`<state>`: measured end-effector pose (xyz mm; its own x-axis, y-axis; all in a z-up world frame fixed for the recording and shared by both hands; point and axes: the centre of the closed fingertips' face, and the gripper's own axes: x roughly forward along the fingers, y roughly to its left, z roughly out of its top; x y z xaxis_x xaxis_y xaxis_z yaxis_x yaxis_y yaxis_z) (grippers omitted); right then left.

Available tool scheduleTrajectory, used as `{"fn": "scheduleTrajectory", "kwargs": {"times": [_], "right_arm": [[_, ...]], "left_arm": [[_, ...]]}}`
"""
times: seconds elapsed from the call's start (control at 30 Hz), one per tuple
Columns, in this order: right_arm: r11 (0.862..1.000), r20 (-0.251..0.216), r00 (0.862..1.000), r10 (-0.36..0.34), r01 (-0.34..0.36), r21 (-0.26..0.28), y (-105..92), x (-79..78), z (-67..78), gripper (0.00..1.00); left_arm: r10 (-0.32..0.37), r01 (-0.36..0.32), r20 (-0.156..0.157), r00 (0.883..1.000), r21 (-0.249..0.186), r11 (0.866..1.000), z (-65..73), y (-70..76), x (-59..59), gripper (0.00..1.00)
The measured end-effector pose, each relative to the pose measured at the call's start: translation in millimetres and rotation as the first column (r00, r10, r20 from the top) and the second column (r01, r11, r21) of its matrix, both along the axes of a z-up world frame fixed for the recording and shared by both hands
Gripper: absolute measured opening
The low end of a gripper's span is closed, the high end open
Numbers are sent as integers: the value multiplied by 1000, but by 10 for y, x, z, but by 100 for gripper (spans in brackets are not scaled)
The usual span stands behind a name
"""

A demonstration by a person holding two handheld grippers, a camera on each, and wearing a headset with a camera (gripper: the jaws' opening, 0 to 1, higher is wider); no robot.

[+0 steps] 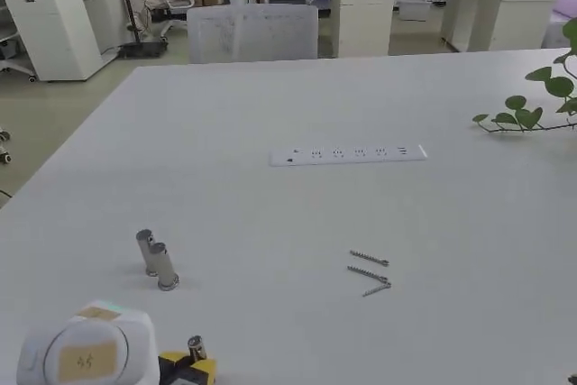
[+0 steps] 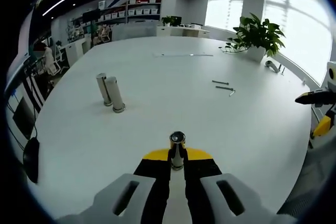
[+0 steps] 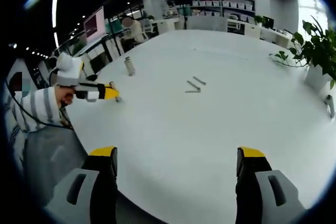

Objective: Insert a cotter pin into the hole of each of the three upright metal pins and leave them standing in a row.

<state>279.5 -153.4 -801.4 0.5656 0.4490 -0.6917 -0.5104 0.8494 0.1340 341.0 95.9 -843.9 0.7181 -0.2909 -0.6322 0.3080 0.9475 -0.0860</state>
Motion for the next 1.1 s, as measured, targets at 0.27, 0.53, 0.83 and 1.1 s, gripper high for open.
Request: {"fn": "scheduleTrajectory", "kwargs": {"times": [0.27, 0.53, 0.83, 1.1], "right_arm": [[1000, 8, 1000, 0, -1, 10, 9, -3, 19, 95], [1000, 5, 1000, 6, -6, 8, 10, -32, 13, 95], [1000, 6, 1000, 11, -11, 6, 17, -28, 22, 95], [1000, 2, 1000, 24, -24, 6, 48, -38, 17, 95]], "left_arm": [[-52, 51, 14, 999, 52, 997, 6, -20, -38, 7], [-65, 64, 21, 998, 30, 998, 9, -40, -66, 8], [-132, 130, 24, 991, 60, 990, -20, -96, -94, 12], [-170, 167, 21, 985, 86, 982, -36, -99, -114, 22]]}}
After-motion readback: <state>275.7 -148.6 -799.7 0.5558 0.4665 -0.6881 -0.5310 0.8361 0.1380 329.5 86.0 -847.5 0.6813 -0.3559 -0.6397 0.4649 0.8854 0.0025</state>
